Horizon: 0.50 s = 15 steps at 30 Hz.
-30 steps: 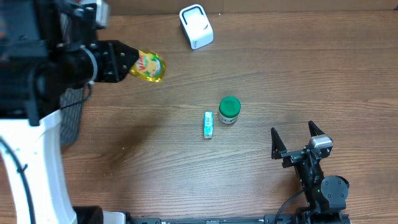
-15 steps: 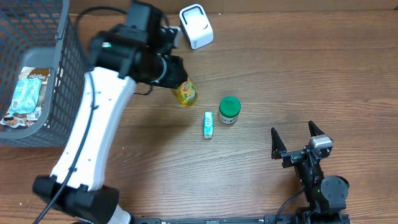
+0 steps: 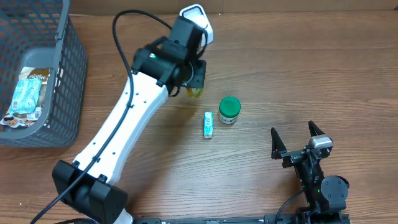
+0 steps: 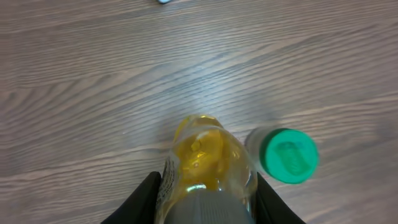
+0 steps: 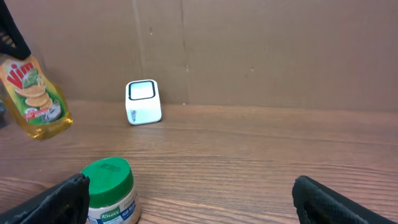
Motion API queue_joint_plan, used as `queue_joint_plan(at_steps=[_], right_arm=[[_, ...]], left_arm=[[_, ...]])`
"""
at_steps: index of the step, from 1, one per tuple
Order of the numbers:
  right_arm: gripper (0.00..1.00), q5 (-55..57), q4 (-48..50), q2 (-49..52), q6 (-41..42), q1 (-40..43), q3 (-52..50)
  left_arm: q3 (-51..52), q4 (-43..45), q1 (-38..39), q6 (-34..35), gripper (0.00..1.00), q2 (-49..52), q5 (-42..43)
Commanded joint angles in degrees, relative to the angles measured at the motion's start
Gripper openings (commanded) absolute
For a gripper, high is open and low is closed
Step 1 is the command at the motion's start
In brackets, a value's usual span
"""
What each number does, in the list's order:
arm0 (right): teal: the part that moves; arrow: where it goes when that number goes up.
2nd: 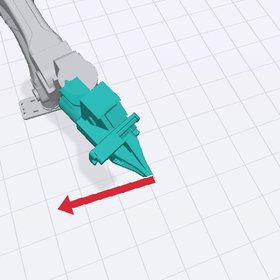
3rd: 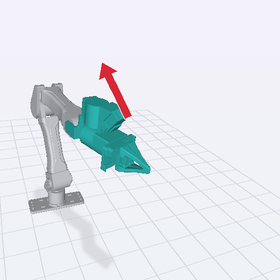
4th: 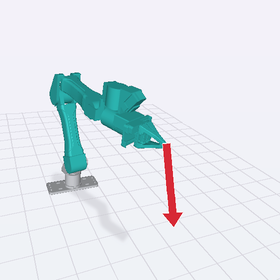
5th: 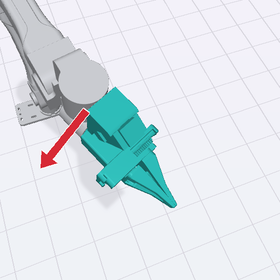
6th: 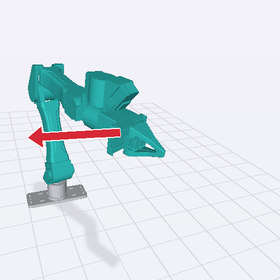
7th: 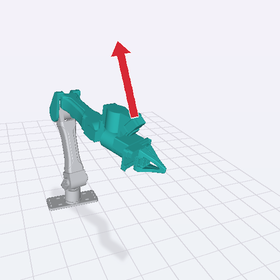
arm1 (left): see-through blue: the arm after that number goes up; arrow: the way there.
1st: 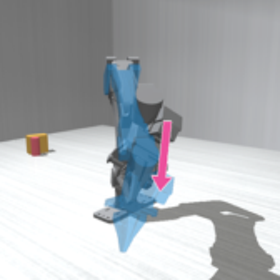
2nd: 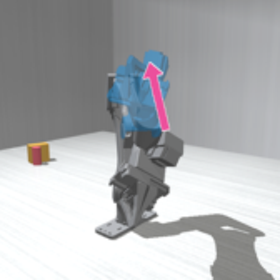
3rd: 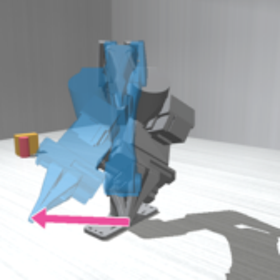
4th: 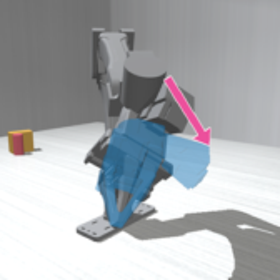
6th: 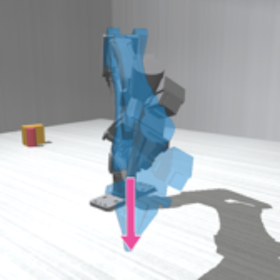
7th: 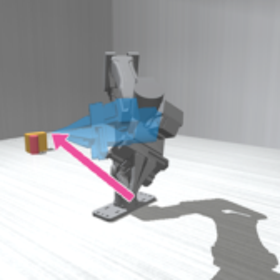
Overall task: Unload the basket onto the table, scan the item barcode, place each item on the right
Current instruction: 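Carry the Vim bottle rightward past the green-lid jar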
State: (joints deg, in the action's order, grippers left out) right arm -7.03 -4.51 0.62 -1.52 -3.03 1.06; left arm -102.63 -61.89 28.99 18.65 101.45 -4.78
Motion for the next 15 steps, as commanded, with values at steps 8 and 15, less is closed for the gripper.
queue_joint_plan(at_steps=[8,15], right_arm=[[1.0,0.5,0.3,-0.5,-0.2,0.2,-0.6],[1.0,0.5,0.3,-0.5,-0.2,0.2,-0.6]], left_arm=[[0.2,-1.4,-0.1,4.7,0.18,5.7,-9.8],[0.2,3.0,-0.1,4.7,0.16,8.2,-7.8]])
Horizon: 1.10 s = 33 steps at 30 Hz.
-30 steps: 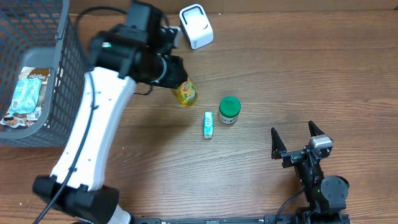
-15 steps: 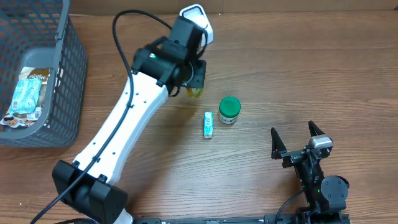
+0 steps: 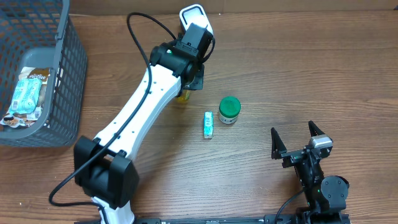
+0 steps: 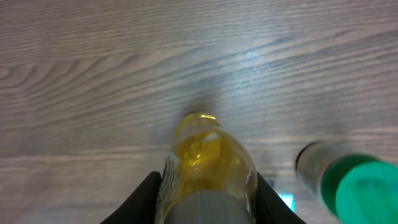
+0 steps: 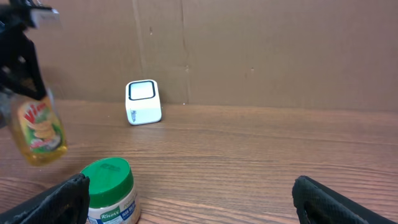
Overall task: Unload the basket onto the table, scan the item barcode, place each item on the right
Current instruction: 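Carry the Vim bottle rightward past the green-lid jar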
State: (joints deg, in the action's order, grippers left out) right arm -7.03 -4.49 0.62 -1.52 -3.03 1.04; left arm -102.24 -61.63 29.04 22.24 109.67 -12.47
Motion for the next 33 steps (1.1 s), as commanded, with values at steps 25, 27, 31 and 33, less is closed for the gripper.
queue_joint_plan(at_steps=[25,27,31,33], right_arm=[[1.0,0.5,0.2,-0.5,-0.2,0.2,-0.6],[1.0,0.5,0.2,-0.5,-0.2,0.2,-0.6],[1.0,0.5,0.2,-0.5,-0.2,0.2,-0.6],[1.0,0.5,0.2,-0.5,-0.3,0.2,-0.6]], left_arm=[[-0.2,26.1,8.3,4.0,0.1,0.7,13.4],[-0.2,26.3,9.6,4.0,0.1,0.7,13.1],[-0.2,25.4,12.3,5.3,0.08,0.7,13.0],[-0.2,24.7,13.4,5.7,0.08,0.7,11.8]])
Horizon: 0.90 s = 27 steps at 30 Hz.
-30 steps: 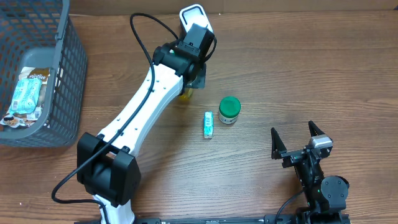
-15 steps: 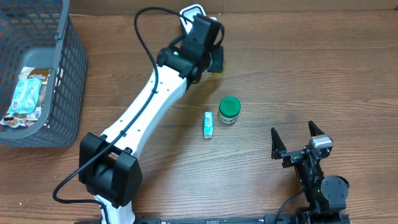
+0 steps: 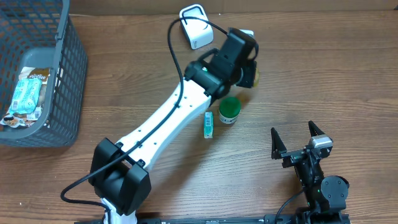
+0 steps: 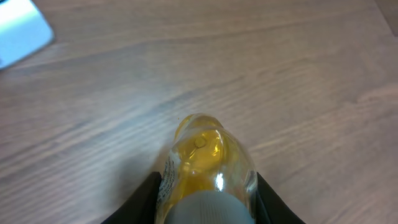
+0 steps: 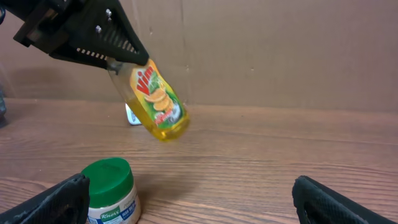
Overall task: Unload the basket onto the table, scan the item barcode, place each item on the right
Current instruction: 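Carry the Vim bottle rightward past the green-lid jar, then lower the Vim bottle right of the jar and open the left gripper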
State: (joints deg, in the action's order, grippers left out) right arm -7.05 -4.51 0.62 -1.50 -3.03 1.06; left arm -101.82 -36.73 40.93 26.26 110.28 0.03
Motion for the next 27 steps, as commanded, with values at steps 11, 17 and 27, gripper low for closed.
queue_joint_plan(at_steps=[11,17,27], right_arm=[[1.0,0.5,0.3,-0.5,-0.3,0.2,-0.6],[1.0,0.5,0.2,-0.5,-0.3,0.2,-0.6],[1.0,0.5,0.2,-0.5,-0.3,0.2,-0.6]], left_arm=[[-0.7,-2.2,8.3,2.3,0.08,0.2,-6.8],[-0.7,-6.3,10.7,2.3,0.09,2.0,-7.1],[-0.7,-12.7,12.5,2.1,0.09,4.9,-6.7]])
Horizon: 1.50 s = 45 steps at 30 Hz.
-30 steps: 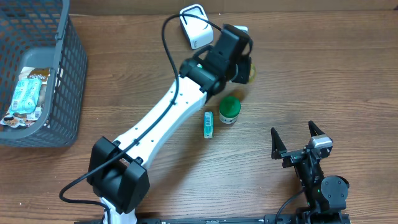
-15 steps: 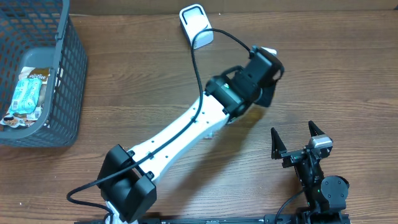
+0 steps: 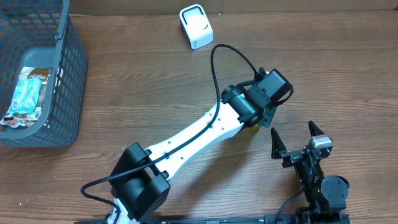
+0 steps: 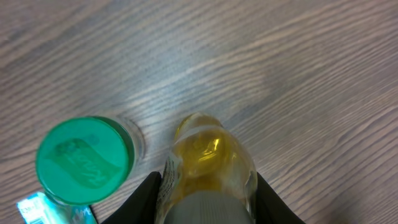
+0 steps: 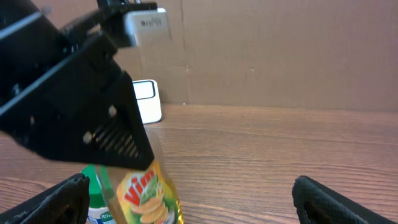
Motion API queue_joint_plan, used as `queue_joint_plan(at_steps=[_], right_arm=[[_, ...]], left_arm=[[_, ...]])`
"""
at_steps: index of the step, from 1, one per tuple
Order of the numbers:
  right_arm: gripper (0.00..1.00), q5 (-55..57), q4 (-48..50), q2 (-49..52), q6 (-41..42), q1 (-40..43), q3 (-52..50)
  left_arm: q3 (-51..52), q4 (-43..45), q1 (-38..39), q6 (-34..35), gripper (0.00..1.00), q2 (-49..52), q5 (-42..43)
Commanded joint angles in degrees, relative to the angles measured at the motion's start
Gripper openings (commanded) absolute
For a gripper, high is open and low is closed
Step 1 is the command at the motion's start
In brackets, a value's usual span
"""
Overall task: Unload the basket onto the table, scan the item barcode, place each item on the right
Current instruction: 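Lower the Vim bottle right of the jar and open the left gripper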
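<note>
A yellow Vim dish-soap bottle (image 4: pixel 208 158) hangs cap-up in my left gripper (image 4: pixel 208 186), which is shut on its neck. The overhead view shows only a yellow sliver of the bottle (image 3: pixel 252 126) under the left gripper (image 3: pixel 264 102), right of the table's middle. From the right wrist, the bottle's label (image 5: pixel 146 196) faces the camera, close in front. The white barcode scanner (image 3: pixel 196 26) stands at the back edge, also seen as scanner (image 5: pixel 149 102). My right gripper (image 3: pixel 298 138) rests open near the front right, a short way from the bottle.
A green-lidded jar (image 4: pixel 84 158) stands just left of the bottle, with a small teal packet (image 4: pixel 37 210) beside it; my left arm hides both from overhead. A grey basket (image 3: pixel 59 93) holding packets sits at the far left. A cardboard wall (image 5: pixel 280 50) closes the back.
My left gripper has carried the bottle from behind the jar, right of the scanner, forward and to the right, close to the right gripper. The right arm has not moved.
The bottle was held by my left gripper throughout. At first it hung left of the jar, just in front of the scanner. Then it was tilted behind the jar, right of the scanner. Now it is right of the jar, facing the right wrist camera.
</note>
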State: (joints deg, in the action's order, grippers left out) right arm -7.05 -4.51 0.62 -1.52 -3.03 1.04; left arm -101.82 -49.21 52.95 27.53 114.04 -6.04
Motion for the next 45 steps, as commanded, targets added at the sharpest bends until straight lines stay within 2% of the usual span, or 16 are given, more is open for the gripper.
queue_joint_plan(at_steps=[1,10,14,17,20,21,22,23,26,35,45], right_arm=[[1.0,0.5,0.2,-0.5,-0.3,0.2,-0.6],[1.0,0.5,0.3,-0.5,-0.2,0.2,-0.6],[1.0,0.5,0.3,-0.5,-0.3,0.2,-0.6],[1.0,0.5,0.3,-0.5,-0.3,0.2,-0.6],[1.0,0.5,0.3,-0.5,-0.2,0.2,-0.6],[1.0,0.5,0.3,-0.5,-0.3,0.2,-0.6],[1.0,0.5,0.3,-0.5,-0.3,0.2,-0.6],[1.0,0.5,0.3,-0.5,-0.2,0.2,-0.6],[1.0,0.5,0.3,-0.5,-0.3,0.2,-0.6],[1.0,0.5,0.3,-0.5,-0.2,0.2,-0.6],[1.0,0.5,0.3,-0.5,-0.3,0.2,-0.6]], left_arm=[[-0.7,-0.6,0.6,0.8,0.09,1.8,-0.3],[-0.7,0.9,0.7,0.8,0.15,3.8,-0.7],[-0.7,0.8,0.7,0.8,0.27,3.8,-1.7],[-0.7,0.5,0.7,0.8,0.31,3.8,-1.6],[-0.7,0.4,0.7,0.8,0.47,3.8,-1.5],[-0.7,0.4,0.7,0.8,0.55,3.8,-1.4],[-0.7,0.4,0.7,0.8,0.68,3.8,-1.4],[-0.7,0.4,0.7,0.8,0.74,3.8,-1.3],[-0.7,0.3,0.7,0.8,0.86,3.8,-0.9],[-6.1,-0.6,0.2,-1.8,0.98,2.6,-0.1],[-19.4,-9.5,-3.3,-4.3,0.97,-0.8,-0.1]])
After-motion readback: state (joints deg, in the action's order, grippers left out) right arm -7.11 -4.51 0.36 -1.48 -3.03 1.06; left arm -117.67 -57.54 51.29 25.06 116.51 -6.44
